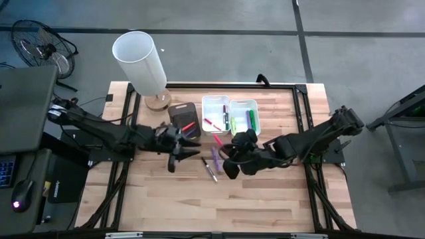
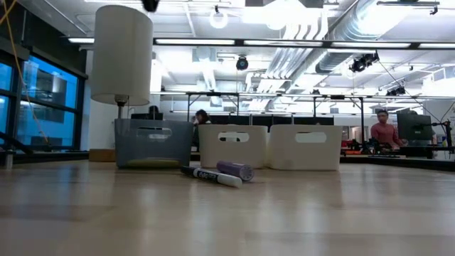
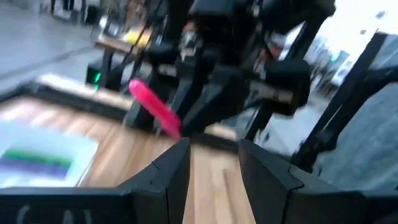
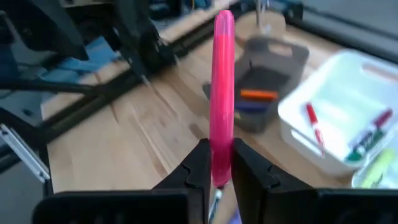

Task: Pick & Place Markers
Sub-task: Put the pink pen into the black bin

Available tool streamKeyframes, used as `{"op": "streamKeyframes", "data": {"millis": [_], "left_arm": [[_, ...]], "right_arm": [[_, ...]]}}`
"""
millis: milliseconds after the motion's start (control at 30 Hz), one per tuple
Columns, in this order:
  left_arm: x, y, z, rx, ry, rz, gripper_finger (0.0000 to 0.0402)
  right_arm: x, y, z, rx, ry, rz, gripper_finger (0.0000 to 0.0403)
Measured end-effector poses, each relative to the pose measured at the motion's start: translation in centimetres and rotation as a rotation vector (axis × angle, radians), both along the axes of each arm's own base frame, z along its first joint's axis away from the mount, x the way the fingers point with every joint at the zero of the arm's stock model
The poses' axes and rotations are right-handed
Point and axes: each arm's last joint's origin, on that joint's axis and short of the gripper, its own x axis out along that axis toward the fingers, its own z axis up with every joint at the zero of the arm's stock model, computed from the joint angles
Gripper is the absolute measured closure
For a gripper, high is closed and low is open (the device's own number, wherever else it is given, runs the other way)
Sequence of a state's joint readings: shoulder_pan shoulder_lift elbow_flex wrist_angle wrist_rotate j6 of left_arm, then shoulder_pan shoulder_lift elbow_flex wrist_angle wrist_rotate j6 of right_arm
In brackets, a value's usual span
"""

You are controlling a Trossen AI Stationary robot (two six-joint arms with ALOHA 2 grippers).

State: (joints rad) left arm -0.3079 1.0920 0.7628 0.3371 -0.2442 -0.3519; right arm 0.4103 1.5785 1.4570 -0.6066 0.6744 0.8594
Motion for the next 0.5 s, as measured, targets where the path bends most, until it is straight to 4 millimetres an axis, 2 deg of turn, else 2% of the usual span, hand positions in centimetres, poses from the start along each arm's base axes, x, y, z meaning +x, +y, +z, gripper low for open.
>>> {"op": "streamKeyframes", "data": {"millis": [233,500], "left_arm": [[1.8,1.7,0.2,-0.021,-0.118,0.006,0.0266],[3.1,2.0,0.4,-0.055,-0.221,-0.005,0.0266]], "right_arm": [[0.4,0.0,1.7,-0.061,-0.114,0.050,0.0362],[0.9,-0.1,2.3,-0.110,-0.157,0.080,0.0359]]}}
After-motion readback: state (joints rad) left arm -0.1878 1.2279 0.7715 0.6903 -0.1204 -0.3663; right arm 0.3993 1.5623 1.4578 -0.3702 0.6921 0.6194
